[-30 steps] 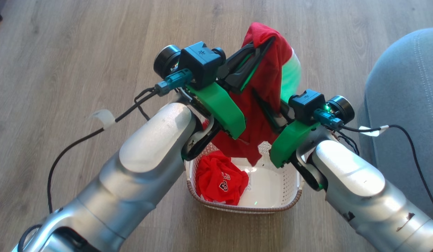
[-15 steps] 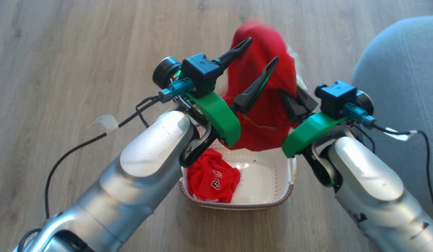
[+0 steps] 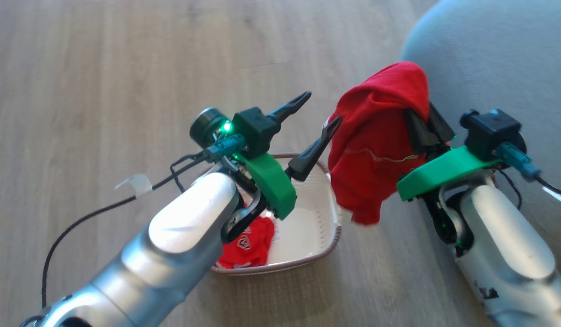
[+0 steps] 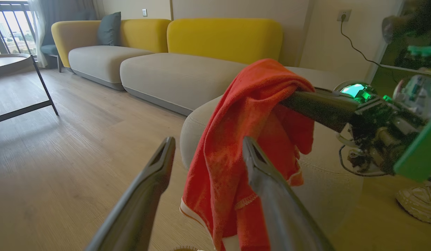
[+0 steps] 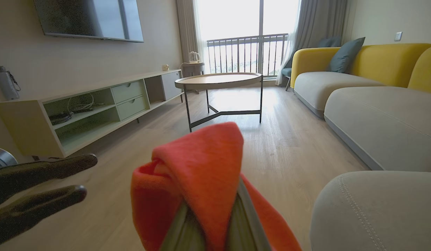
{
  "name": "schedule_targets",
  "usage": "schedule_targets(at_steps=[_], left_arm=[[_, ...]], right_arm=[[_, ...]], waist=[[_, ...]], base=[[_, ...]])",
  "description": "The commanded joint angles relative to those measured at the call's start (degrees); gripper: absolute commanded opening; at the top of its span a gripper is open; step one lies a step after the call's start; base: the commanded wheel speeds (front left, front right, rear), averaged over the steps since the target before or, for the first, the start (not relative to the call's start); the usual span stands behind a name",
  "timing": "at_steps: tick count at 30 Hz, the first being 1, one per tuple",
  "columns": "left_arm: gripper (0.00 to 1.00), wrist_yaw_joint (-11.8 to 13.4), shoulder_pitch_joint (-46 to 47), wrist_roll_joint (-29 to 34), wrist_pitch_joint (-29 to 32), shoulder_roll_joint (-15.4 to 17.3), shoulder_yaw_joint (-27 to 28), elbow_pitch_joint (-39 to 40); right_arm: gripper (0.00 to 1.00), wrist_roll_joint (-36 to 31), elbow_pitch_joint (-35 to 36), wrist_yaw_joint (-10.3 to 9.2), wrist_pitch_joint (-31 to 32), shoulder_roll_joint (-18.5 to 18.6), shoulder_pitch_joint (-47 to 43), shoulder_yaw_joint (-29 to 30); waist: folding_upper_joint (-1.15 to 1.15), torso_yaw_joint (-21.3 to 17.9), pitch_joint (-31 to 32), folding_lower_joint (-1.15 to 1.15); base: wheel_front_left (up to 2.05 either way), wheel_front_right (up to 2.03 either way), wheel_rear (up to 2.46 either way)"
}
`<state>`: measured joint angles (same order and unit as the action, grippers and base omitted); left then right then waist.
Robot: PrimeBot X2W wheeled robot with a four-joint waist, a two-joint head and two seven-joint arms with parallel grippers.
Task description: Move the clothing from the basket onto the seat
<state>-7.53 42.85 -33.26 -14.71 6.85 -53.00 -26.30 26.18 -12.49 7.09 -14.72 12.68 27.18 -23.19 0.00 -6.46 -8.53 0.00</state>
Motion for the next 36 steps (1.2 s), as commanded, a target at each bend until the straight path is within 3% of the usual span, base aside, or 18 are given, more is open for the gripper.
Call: schedule_targets(at_steps=[1, 14, 22, 36], left_arm=[[1.00, 0.0, 1.2, 0.3, -0.3, 1.3, 2.0, 1.4], [1.00, 0.0, -2.8, 0.7, -0.3, 1.7, 3.0, 2.9], [1.00, 0.0, -4.7, 1.3, -0.3, 1.6, 3.7, 3.6], [1.00, 0.0, -5.1, 2.2, -0.3, 1.8, 3.0, 5.7]], right_arm=[[0.00, -0.5, 3.0, 0.40, -0.3, -0.7, -0.3, 0.7], [0.00, -1.1, 7.3, 0.40, -0.3, -1.7, -3.3, 3.6], [0.00, -1.2, 8.9, 0.40, -0.3, -2.0, -5.1, 5.0], [0.00, -3.5, 13.5, 0.40, -0.3, -2.0, -9.4, 12.8]], waist=[[0.00, -3.3, 0.3, 0.00], [0.00, -17.0, 1.2, 0.00], [0.00, -23.2, 2.6, 0.00], [0.00, -24.7, 0.1, 0.00]], base=[[0.00, 0.00, 0.00], [0.00, 0.00, 0.00], [0.00, 0.00, 0.00], [0.00, 0.00, 0.00]])
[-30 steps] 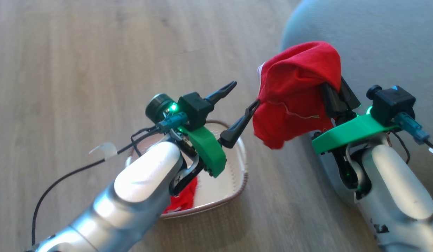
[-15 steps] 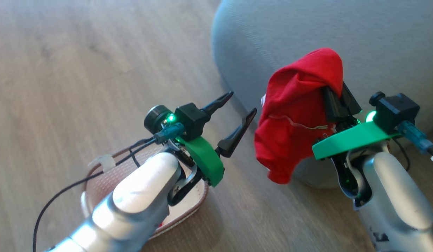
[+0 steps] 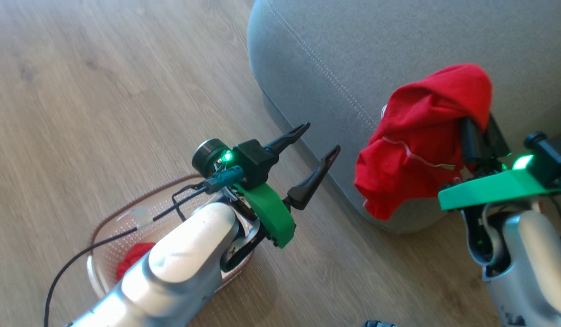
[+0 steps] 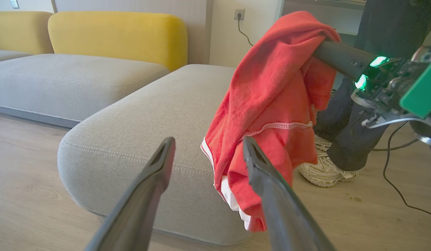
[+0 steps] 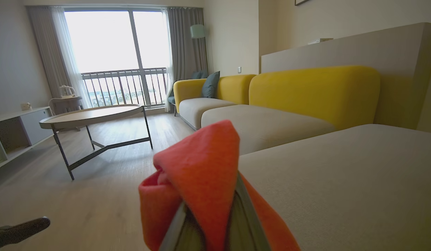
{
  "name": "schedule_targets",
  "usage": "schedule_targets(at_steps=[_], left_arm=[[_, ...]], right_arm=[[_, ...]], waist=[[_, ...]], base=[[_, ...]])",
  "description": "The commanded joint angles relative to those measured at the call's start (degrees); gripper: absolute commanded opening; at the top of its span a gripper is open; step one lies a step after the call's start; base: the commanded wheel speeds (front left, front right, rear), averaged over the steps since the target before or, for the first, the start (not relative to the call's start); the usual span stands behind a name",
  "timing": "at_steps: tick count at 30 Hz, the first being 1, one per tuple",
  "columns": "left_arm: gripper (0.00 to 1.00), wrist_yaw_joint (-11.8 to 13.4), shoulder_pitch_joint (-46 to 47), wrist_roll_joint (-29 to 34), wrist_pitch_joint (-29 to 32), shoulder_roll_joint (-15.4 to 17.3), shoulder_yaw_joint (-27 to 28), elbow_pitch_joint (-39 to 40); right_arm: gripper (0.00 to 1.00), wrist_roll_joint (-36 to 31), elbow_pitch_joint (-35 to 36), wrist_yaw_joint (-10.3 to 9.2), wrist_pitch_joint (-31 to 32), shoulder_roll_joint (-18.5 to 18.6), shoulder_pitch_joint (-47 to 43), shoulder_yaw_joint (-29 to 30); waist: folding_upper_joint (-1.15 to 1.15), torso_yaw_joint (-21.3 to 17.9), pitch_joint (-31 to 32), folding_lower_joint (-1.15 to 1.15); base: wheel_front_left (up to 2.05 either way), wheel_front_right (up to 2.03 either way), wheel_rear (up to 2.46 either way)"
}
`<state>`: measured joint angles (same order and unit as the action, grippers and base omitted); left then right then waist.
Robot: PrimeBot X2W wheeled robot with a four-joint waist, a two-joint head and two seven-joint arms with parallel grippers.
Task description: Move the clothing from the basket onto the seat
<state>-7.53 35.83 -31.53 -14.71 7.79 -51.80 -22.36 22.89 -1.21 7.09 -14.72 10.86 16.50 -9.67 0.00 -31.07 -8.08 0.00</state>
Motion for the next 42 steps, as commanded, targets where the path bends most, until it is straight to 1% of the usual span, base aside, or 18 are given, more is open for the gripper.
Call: schedule_targets(at_steps=[1, 7, 16, 22, 28, 30, 31, 35, 36, 42], left_arm=[[1.00, 0.0, 2.0, 0.6, -0.3, 1.1, 1.6, 2.1], [1.00, 0.0, 3.1, 1.4, -0.3, 2.5, 0.6, 4.4], [1.00, 0.0, 8.6, 2.6, -0.3, 4.9, -3.4, 8.8], [1.00, 0.0, 12.7, 2.5, -0.3, 6.3, -5.9, 11.2], [1.00, 0.0, 15.1, 2.1, -0.3, 8.1, -7.4, 12.2], [1.00, 0.0, 15.6, 2.0, -0.3, 8.7, -7.6, 12.4], [1.00, 0.0, 15.9, 2.0, -0.3, 9.2, -7.8, 12.7], [1.00, 0.0, 16.1, 2.0, -0.3, 10.2, -7.8, 13.3], [1.00, 0.0, 16.1, 2.0, -0.3, 10.2, -7.8, 13.3], [1.00, 0.0, 15.2, 2.2, -0.3, 10.9, -7.2, 13.9]], right_arm=[[0.00, -0.7, 2.2, 0.40, -0.3, -0.2, 1.8, -0.1], [0.00, -3.6, 0.2, 0.40, -0.3, 0.8, 8.2, 3.4], [0.00, -8.5, -4.8, 0.40, -0.3, 5.7, 20.4, 11.1], [0.00, -12.0, -10.7, 0.40, -0.3, 10.5, 28.5, 15.0], [0.00, -14.7, -19.4, 0.40, -0.3, 14.6, 36.8, 19.8], [0.00, -15.7, -22.4, 0.40, 0.1, 16.3, 39.7, 21.9], [0.00, -16.7, -24.9, 0.40, 0.9, 17.9, 42.9, 24.4], [0.00, -19.3, -29.0, 0.40, 2.6, 20.6, 49.2, 31.1], [0.00, -19.3, -29.0, 0.40, 2.6, 20.6, 49.2, 31.1], [0.00, -23.3, -31.3, 0.40, 3.2, 22.7, 56.1, 40.2]], waist=[[0.00, -0.1, -0.8, 0.00], [0.00, -0.4, -5.2, 0.00], [0.00, 2.9, -15.0, 0.00], [0.00, 5.5, -21.3, 0.00], [0.00, 8.3, -27.2, 0.00], [0.00, 9.4, -28.9, 0.00], [0.00, 10.4, -30.4, 0.00], [0.00, 12.4, -33.1, 0.00], [0.00, 12.4, -33.1, 0.00], [0.00, 15.2, -35.6, 0.00]], base=[[0.00, 0.00, 0.00], [0.00, 0.00, 0.00], [0.00, 0.00, 0.00], [0.00, 0.00, 0.00], [0.00, 0.00, 0.00], [0.00, 0.00, 0.00], [0.00, 0.00, 0.00], [0.00, 0.00, 0.00], [0.00, 0.00, 0.00], [0.00, 0.00, 0.00]])
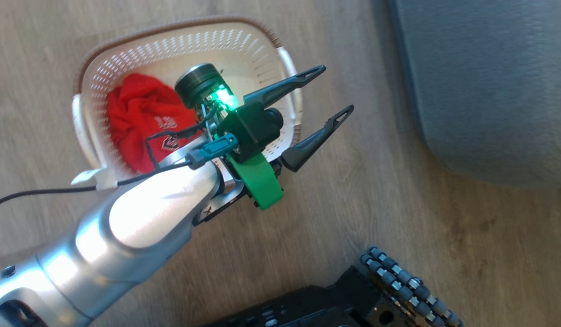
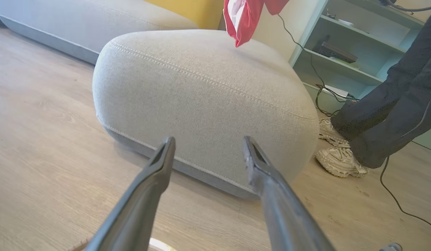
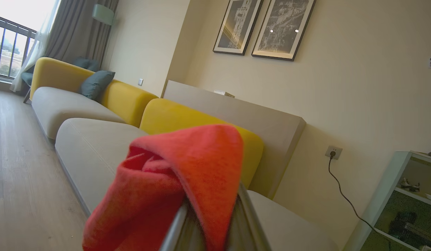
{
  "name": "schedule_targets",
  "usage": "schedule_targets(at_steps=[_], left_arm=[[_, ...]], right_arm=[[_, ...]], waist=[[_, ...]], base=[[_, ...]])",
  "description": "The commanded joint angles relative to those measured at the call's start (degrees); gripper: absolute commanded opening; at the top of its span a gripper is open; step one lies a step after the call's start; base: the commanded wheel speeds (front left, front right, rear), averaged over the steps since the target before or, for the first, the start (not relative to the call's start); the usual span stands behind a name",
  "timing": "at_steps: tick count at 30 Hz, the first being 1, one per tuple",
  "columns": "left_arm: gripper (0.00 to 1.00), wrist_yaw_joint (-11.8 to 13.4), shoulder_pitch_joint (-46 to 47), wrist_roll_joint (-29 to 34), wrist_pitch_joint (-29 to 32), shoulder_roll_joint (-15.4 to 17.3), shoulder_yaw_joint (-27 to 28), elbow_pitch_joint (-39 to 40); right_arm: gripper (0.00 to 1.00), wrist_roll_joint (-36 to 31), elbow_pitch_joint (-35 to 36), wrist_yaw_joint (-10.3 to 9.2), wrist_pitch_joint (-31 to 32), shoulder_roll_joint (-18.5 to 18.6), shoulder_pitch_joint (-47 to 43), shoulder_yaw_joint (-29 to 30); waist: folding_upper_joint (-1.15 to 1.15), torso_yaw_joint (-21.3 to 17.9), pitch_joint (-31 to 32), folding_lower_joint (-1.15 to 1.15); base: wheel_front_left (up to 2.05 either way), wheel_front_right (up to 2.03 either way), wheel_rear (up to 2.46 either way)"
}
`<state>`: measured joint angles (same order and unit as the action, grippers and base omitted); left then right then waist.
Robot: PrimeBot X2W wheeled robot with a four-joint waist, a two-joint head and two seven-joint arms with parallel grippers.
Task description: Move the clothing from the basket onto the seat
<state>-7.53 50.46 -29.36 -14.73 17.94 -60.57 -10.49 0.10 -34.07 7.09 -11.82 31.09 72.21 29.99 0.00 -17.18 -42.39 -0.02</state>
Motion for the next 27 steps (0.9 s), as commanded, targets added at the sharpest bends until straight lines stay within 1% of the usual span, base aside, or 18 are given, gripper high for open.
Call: schedule_targets(at_steps=[1, 3, 6, 8, 11, 13, 19, 20, 21, 22, 25, 27], left_arm=[[1.00, 0.0, 0.3, 0.1, -0.3, 0.8, 1.7, 2.1], [1.00, 0.0, 0.1, 0.2, -0.3, 0.9, 2.0, 2.4], [1.00, 0.0, -0.2, 0.3, -0.3, 0.9, 2.5, 2.5], [1.00, 0.0, -0.3, 0.4, -0.3, 0.7, 2.7, 2.5], [1.00, 0.0, -0.5, 0.4, -0.3, 0.4, 2.9, 2.4], [1.00, 0.0, -0.7, 0.5, -0.3, 0.4, 3.4, 2.3], [1.00, 0.0, -1.4, 0.4, -0.3, -0.1, 4.2, 1.8], [1.00, 0.0, -1.5, 0.4, -0.3, -0.3, 4.5, 1.7], [1.00, 0.0, -1.7, 0.4, -0.3, -0.5, 4.7, 1.6], [1.00, 0.0, -1.9, 0.4, -0.3, -0.7, 4.9, 1.5], [1.00, 0.0, -2.5, 0.3, -0.3, -1.4, 5.2, 1.3], [1.00, 0.0, -3.0, 0.2, -0.3, -1.9, 5.5, 1.1]], right_arm=[[0.00, -1.1, 1.4, 0.40, 0.7, 2.4, 1.0, 1.5], [0.00, -2.6, 0.8, 0.40, 1.9, 1.4, 1.2, 2.7], [0.00, -3.3, -0.9, 0.40, 3.0, -1.6, -0.2, 4.8], [0.00, -3.8, -3.0, 0.40, 3.6, -3.3, -2.0, 7.0], [0.00, -3.9, -6.9, 0.40, 3.9, -4.7, -4.6, 10.0], [0.00, -3.9, -9.8, 0.40, 3.2, -5.1, -6.5, 10.0], [0.00, -0.7, -17.9, 0.40, -1.2, -5.1, -10.6, 8.4], [0.21, -0.3, -18.6, 0.40, -1.8, -5.3, -11.6, 8.0], [0.49, 0.1, -19.0, 0.40, -2.2, -5.4, -12.5, 7.7], [1.00, 0.6, -19.2, 0.40, -2.6, -5.3, -13.2, 7.4], [1.00, 2.6, -19.0, 0.40, -3.1, -5.2, -15.2, 5.3], [1.00, 4.0, -16.8, 0.40, -3.1, -5.2, -17.0, 3.0]], waist=[[0.00, 1.7, -1.5, 0.02], [0.00, 2.3, -2.3, 0.02], [0.00, 3.0, -3.3, 0.02], [0.00, 3.6, -3.6, 0.02], [0.00, 4.4, -3.8, 0.02], [0.00, 4.8, -3.8, 0.02], [0.00, 5.3, -2.5, 0.02], [0.00, 5.3, -2.1, 0.02], [0.00, 5.3, -1.6, 0.02], [0.00, 5.4, -1.2, 0.02], [0.00, 5.6, 0.3, 0.02], [0.00, 5.8, 1.4, 0.02]], base=[[0.00, 0.00, 0.00], [0.00, 0.00, 0.00], [0.00, 0.00, 0.00], [0.00, 0.00, 0.00], [0.00, 0.00, 0.00], [0.00, 0.00, 0.00], [0.00, 0.00, 0.00], [0.00, 0.00, 0.00], [0.00, 0.00, 0.00], [0.00, 0.00, 0.00], [0.00, 0.00, 0.00], [0.00, 0.00, 0.00]])
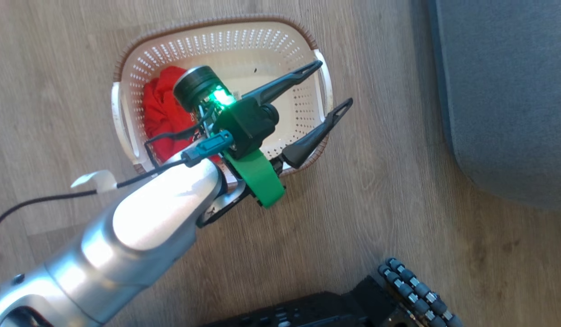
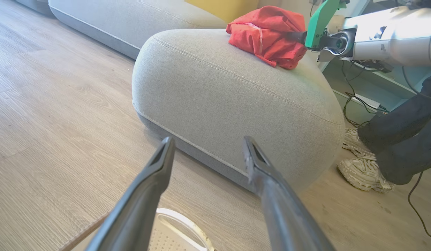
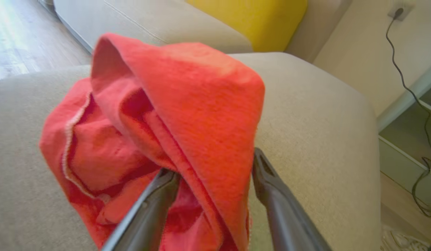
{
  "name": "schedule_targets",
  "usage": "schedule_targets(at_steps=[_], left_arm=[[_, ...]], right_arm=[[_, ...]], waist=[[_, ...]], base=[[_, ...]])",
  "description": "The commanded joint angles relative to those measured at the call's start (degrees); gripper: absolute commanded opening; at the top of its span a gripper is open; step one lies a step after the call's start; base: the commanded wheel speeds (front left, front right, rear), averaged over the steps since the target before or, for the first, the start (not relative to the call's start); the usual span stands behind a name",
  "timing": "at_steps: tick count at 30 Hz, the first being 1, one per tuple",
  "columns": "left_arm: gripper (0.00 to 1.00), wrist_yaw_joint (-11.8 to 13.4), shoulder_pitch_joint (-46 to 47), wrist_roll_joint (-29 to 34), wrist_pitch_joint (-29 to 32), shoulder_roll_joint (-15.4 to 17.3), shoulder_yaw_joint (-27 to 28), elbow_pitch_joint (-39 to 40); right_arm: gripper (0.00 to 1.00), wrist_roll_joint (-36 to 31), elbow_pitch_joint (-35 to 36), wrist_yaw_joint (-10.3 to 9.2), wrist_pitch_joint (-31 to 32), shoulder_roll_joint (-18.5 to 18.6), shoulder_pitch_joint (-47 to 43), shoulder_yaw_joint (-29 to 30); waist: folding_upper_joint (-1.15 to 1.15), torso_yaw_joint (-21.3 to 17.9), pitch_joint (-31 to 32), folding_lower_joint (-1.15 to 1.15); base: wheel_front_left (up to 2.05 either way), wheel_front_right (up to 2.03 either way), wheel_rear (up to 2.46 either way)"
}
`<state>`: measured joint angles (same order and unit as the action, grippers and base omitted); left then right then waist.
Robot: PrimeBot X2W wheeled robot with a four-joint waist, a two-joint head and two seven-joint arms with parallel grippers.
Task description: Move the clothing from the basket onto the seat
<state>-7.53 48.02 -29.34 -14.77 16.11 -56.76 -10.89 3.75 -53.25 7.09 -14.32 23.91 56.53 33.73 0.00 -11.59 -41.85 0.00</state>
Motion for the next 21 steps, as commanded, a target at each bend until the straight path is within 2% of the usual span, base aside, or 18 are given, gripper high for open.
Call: schedule_targets(at_steps=[1, 10, 21], left_arm=[[1.00, 0.0, -0.9, 0.1, -0.2, -0.3, 1.9, 1.4], [1.00, 0.0, -4.5, -0.2, -0.2, -2.5, 4.0, 0.5], [1.00, 0.0, -9.9, 0.3, -0.2, -4.5, 8.4, -1.0]], right_arm=[[1.00, 1.2, 3.7, 0.40, -0.6, 1.9, -2.5, -1.9], [1.00, 6.8, 15.7, 0.40, -0.7, -0.2, -15.6, -10.5], [1.00, 8.2, 25.5, 0.40, -0.7, -4.8, -23.1, -17.3]], waist=[[0.00, 0.3, 1.5, 0.00], [0.00, 1.6, 7.4, 0.00], [0.00, 4.7, 14.9, 0.00]], base=[[0.00, 0.00, 0.00], [0.00, 0.00, 0.00], [0.00, 0.00, 0.00]])
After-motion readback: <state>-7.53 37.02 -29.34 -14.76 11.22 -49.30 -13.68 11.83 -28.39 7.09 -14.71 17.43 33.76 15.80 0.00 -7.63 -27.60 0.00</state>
